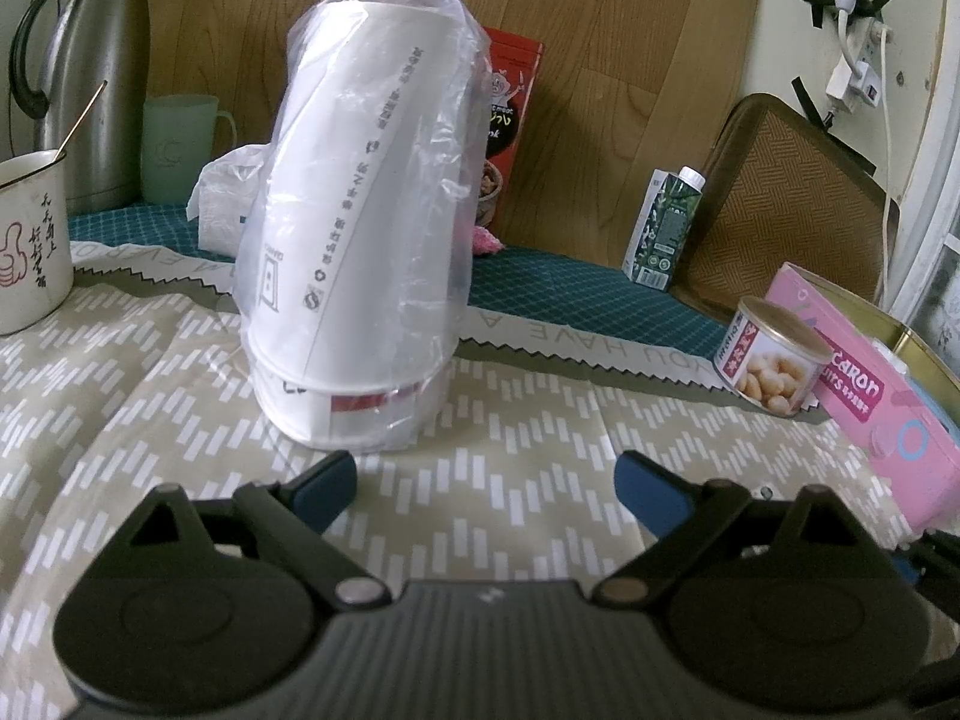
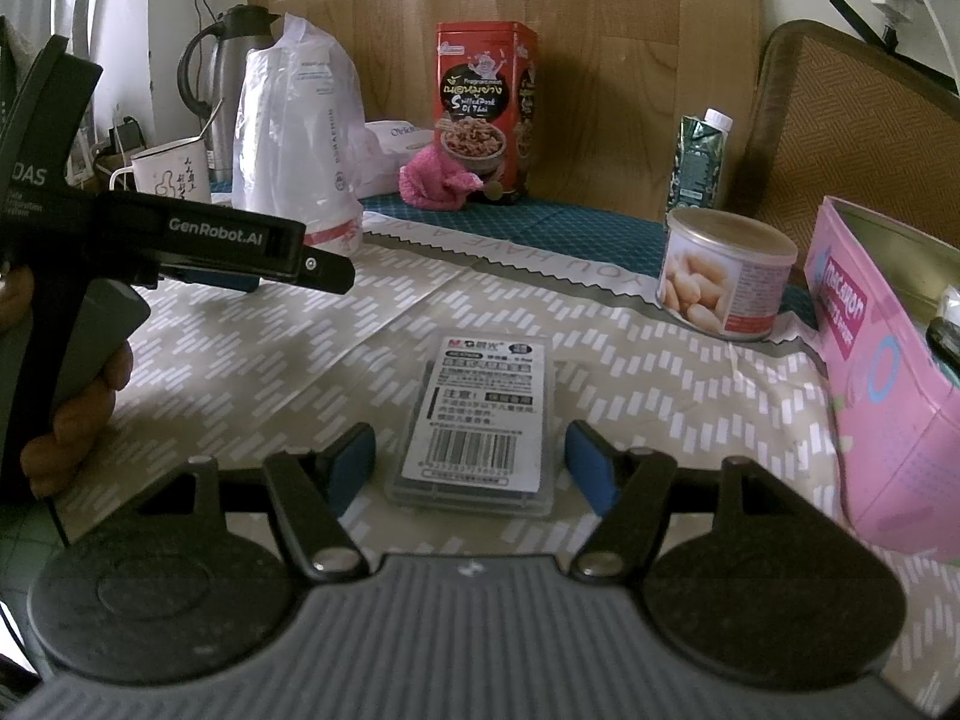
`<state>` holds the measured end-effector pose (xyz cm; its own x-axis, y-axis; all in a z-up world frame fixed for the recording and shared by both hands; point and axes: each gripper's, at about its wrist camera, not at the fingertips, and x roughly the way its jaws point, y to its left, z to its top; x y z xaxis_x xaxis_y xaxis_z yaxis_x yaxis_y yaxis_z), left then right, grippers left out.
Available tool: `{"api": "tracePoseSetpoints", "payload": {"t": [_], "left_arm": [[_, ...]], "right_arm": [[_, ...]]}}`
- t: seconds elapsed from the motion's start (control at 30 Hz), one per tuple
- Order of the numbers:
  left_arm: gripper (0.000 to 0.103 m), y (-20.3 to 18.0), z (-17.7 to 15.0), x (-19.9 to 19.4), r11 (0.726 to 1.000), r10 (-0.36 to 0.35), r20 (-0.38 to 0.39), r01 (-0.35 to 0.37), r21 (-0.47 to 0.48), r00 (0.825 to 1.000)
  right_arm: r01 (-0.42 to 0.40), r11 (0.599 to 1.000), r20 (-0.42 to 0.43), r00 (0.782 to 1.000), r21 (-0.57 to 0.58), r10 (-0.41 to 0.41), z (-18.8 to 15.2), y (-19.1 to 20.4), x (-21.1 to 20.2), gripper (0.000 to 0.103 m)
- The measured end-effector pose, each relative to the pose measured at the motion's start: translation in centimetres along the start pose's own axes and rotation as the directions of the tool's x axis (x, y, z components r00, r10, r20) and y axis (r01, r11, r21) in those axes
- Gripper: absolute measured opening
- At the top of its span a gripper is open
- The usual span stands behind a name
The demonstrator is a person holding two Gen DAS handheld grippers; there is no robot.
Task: Organize soft objects
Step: 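Close the right tool around the clear card packet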
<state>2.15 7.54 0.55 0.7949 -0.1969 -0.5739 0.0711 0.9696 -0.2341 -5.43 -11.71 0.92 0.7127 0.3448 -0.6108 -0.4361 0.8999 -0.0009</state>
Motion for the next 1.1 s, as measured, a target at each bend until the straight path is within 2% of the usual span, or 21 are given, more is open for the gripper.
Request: {"api": "tracePoseSetpoints", "payload": {"t": [0.27,0.37,0.53,0.7,0.93,1.1], "left_arm": [[0.097,0.0,0.0,0.0,1.000,0.001,-0.006,-0.001,0.000,1.000],[0.101,-0.1,0.0,0.0,1.000,-0.002,-0.014,0.002,0.003,1.000],[0.103,-0.5,0.0,0.3,0.999,0.016,-0.034,-0.015,0.029,0.999],[0.103,-0.8,0.0,0.4,0.999,0.029,-0.044,-0.027,0.042,0.999],[0.102,-0.7,-0.5,-0.9,1.000,0.023,-0.046,-0.023,0.001,0.999],[0.102,-0.6,-0.5,-2.0,0.997,-0.004,-0.092,-0.003,-0.075,0.996]], "right_arm": [[0.002,1.000,-0.003,1.000,0.008,-0.002,-0.3,-0.1,-0.4,0.072],[0.006,1.000,0.009,1.000,0.002,-0.006,-0.5,0.2,-0.8,0.061],[0.004,1.000,0.009,1.000,0.017,-0.004,-0.8,0.3,-1.3,0.061],[-0.035,0.996,0.009,0.999,0.076,0.035,-1.1,0.0,-2.0,0.061],[-0.079,0.990,0.020,0.997,0.119,0.077,-1.8,0.0,-3.1,0.061],[-0.103,0.983,0.034,0.995,0.151,0.098,-2.1,-0.5,-3.4,0.061]]}}
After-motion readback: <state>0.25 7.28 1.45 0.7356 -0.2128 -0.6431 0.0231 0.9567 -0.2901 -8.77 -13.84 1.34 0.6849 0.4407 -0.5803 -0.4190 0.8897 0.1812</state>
